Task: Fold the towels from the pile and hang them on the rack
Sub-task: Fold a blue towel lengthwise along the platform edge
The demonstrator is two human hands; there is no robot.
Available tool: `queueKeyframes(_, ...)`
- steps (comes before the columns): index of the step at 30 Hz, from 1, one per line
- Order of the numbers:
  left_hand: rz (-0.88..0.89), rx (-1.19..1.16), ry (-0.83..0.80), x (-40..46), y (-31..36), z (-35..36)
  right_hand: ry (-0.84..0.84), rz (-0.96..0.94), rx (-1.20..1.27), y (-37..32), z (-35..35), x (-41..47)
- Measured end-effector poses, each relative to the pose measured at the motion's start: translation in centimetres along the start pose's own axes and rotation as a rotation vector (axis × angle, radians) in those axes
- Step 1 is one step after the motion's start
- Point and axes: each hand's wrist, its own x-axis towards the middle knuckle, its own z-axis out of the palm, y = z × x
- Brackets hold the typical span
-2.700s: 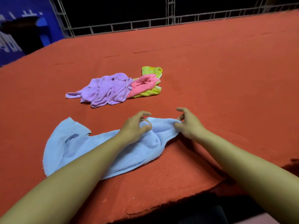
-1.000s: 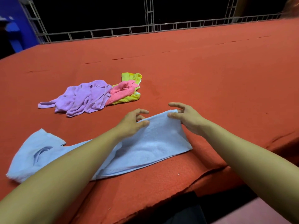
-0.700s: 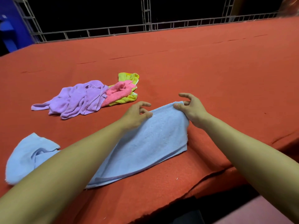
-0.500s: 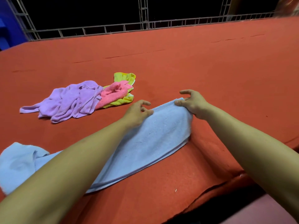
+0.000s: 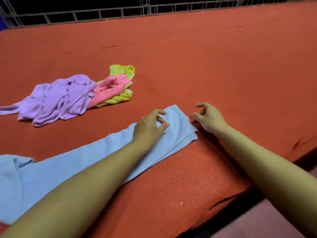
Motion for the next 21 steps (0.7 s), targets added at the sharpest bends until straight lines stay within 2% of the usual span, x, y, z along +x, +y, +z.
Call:
queueKeyframes(5,-0.013,0.078,-0.085,-3.4,2.9,3.4,-0.012,-0.014,-0.053,0.5,-0.2,-3.3)
queueKeyframes(12,0.047,0.209,0.068,-5.0,2.5,5.1,-0.021,-0.077,-0.022,0.7,0.2,-4.6)
queueKeyframes(17,0.066,0.257,0.078,-5.1,2.4,5.2,0.024,-0.16,-0.022,1.2,0.4,-5.0)
queueKeyframes(21,0.058,0.264,0.103,-5.1,2.5,5.3,-0.096,-0.22,-0.121,1.4,0.3,-5.3)
